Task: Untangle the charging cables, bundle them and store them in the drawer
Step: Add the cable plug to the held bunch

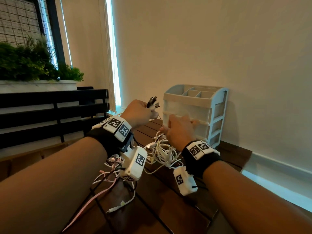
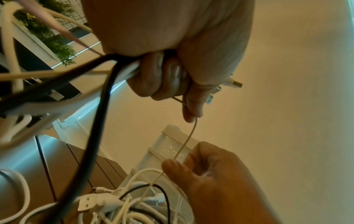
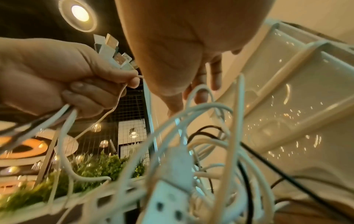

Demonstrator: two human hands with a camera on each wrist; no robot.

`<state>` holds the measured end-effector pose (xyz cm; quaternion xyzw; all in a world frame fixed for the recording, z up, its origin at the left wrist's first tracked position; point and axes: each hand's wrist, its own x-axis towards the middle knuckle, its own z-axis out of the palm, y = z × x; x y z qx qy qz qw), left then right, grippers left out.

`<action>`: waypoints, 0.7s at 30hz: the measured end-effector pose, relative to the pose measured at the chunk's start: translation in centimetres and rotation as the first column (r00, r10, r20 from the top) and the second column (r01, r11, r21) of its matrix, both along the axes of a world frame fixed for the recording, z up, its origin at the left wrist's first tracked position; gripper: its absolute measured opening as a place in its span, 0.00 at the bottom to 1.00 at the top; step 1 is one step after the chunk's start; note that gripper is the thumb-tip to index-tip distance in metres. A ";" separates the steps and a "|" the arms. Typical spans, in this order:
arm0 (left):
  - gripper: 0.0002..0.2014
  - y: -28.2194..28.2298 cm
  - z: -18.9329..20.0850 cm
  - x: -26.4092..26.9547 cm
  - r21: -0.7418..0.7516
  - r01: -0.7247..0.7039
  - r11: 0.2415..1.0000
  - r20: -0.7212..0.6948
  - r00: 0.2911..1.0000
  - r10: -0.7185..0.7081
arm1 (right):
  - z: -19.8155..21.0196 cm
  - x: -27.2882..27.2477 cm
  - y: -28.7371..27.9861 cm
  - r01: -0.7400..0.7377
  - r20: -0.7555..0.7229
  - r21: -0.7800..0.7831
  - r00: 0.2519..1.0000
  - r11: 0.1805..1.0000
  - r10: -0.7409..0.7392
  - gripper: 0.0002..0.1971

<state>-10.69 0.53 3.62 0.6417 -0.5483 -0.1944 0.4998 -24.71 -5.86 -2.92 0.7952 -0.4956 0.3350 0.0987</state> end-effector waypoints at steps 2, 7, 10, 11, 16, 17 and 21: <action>0.08 0.1 0.1 0.2 0.016 0.019 1.000 -0.005 1.000 -0.019 | 0.3 0.1 0.3 -0.094 -0.022 -0.082 0.995 0.992 0.092 0.07; 0.06 0.5 0.2 -1.0 0.006 0.063 0.998 -0.021 0.998 -0.063 | 1.5 0.9 1.4 -0.324 0.114 0.316 0.946 0.892 0.304 0.04; 0.05 0.3 0.7 0.3 -0.038 -0.010 0.999 -0.104 0.995 0.006 | 1.2 0.2 0.6 -0.124 -0.187 0.385 0.960 0.914 0.209 0.06; 0.04 0.3 0.7 0.9 -0.043 -0.032 0.999 -0.119 0.993 0.027 | 1.2 0.0 0.3 -0.099 -0.202 0.373 0.962 0.922 0.186 0.05; 0.06 0.3 -0.3 3.3 -0.033 -0.142 0.989 -0.134 0.981 0.137 | 2.2 -0.9 -0.7 -0.010 -0.311 0.438 0.936 0.899 0.162 0.11; 0.08 0.2 -0.5 3.7 -0.021 -0.169 0.985 -0.109 0.980 0.166 | 2.0 -1.2 -0.9 0.013 -0.328 0.464 0.931 0.886 0.158 0.16; 0.07 0.2 -1.0 4.9 0.056 -0.227 0.972 0.107 0.970 0.220 | 0.9 -2.7 -1.2 0.048 -0.369 0.535 0.912 0.844 0.182 0.16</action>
